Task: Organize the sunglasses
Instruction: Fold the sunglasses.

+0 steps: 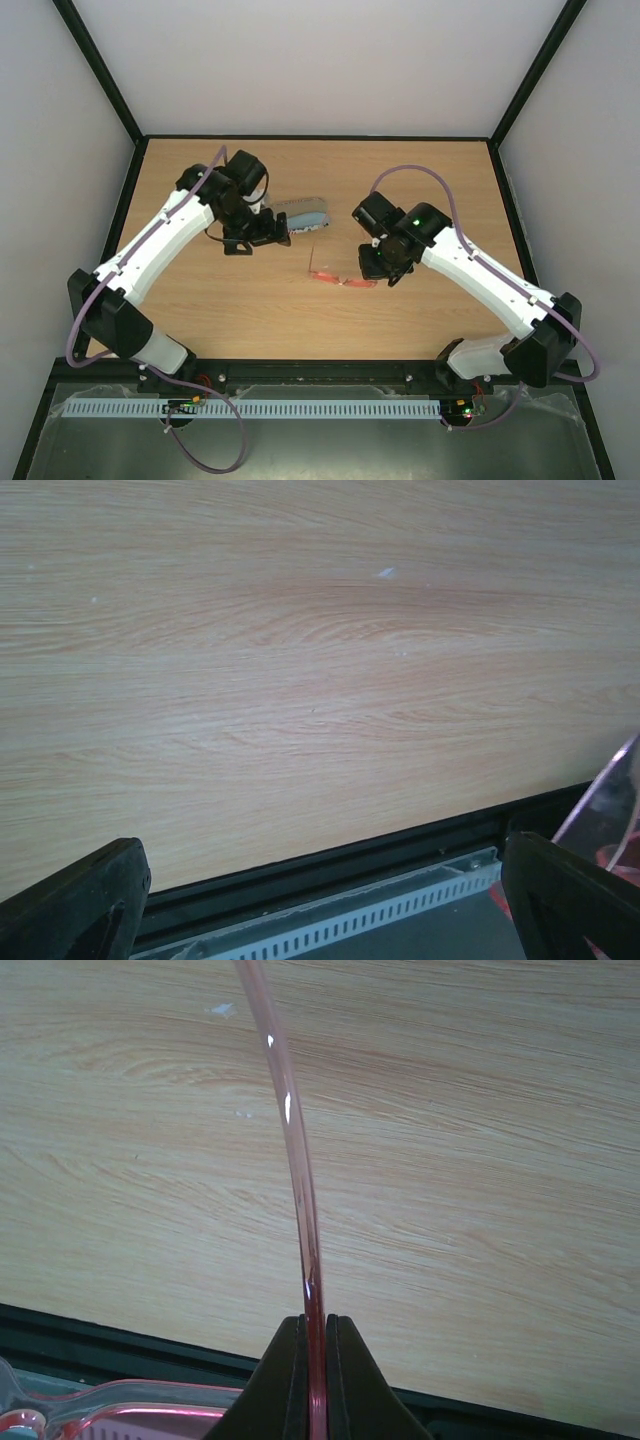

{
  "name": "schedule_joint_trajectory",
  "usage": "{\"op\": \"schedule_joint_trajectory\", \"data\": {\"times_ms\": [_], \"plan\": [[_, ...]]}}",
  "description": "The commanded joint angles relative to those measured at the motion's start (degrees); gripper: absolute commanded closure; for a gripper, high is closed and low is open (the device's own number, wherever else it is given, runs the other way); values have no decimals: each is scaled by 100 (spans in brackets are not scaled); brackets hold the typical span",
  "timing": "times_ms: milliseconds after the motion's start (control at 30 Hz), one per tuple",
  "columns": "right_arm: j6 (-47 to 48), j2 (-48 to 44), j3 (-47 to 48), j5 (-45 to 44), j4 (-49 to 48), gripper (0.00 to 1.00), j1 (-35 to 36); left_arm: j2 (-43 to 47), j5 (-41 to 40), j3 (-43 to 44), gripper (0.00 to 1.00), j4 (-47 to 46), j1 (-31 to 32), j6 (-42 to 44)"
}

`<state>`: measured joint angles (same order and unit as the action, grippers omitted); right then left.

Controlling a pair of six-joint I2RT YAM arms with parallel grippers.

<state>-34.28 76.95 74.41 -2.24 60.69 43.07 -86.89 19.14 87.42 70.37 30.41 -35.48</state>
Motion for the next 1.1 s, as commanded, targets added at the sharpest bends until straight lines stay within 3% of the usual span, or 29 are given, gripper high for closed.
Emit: {"op": "schedule_joint_trajectory", "data": {"times_ms": [0, 267, 567, 767, 1067], "plan": [[71, 29, 270, -311, 663, 99, 200, -127, -196, 79, 1, 390, -7, 162], [182, 165, 446, -208, 687, 99, 246, -315, -235, 35, 3, 390, 233, 366], [221, 325, 605, -139, 636, 99, 354, -1092, -219, 939, 7, 377, 938, 310], [153, 358, 656, -72, 577, 99, 356, -1324, -35, 1039, 7, 234, 1488, 156], [26, 247, 557, 52, 455, 99, 351, -1242, 426, 1167, 5, 176, 1538, 255]]}}
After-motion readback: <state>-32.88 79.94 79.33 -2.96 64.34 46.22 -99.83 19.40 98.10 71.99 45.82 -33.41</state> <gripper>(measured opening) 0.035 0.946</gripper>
